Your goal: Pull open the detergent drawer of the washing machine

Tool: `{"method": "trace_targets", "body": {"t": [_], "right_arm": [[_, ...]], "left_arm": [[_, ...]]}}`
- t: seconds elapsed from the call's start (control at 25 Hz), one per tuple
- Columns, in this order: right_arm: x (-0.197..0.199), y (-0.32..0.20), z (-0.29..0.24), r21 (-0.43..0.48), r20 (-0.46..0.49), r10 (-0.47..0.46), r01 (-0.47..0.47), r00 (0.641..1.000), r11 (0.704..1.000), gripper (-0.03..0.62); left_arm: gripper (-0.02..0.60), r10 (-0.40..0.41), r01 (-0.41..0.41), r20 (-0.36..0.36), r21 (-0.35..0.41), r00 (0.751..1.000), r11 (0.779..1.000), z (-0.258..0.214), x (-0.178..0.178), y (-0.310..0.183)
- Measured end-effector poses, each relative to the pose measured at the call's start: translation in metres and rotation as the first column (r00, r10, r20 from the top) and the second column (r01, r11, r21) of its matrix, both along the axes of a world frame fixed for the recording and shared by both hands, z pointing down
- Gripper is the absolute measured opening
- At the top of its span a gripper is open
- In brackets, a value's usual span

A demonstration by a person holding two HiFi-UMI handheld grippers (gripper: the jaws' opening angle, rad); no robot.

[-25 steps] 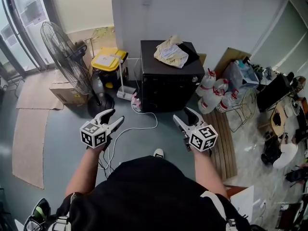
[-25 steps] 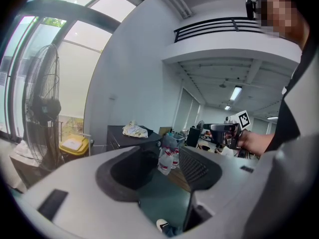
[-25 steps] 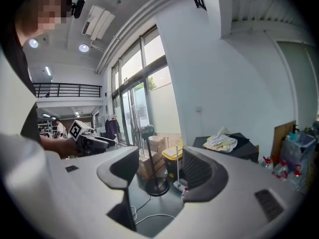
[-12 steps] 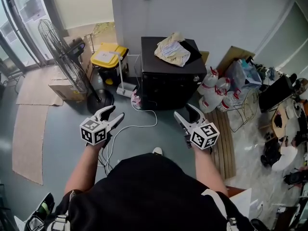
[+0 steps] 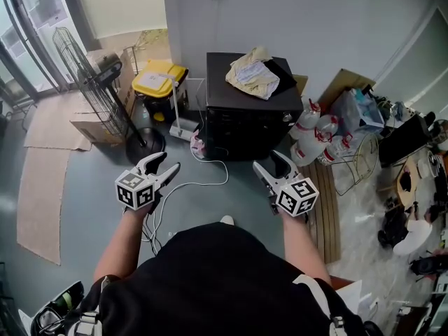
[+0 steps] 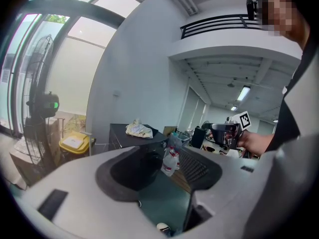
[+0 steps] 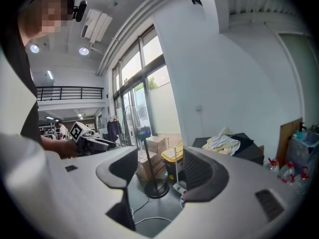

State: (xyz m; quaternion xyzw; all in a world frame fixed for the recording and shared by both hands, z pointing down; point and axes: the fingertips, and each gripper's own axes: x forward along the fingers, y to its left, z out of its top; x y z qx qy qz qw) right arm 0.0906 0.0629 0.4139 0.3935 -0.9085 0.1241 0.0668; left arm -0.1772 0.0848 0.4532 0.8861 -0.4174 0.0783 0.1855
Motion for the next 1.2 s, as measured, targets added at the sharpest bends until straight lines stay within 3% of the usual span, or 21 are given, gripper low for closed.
{"method": "trace_targets", "body": {"t": [1.2], "right_arm": [[0.062, -0.108, 0.019, -0.039, 0.018, -0.052, 0.053, 0.998, 0.998, 0.279]], "left_arm": [[0.239, -0.069, 0.069, -0.001, -0.027, 0.998, 0.997, 0.010, 0.063, -0.090]]}}
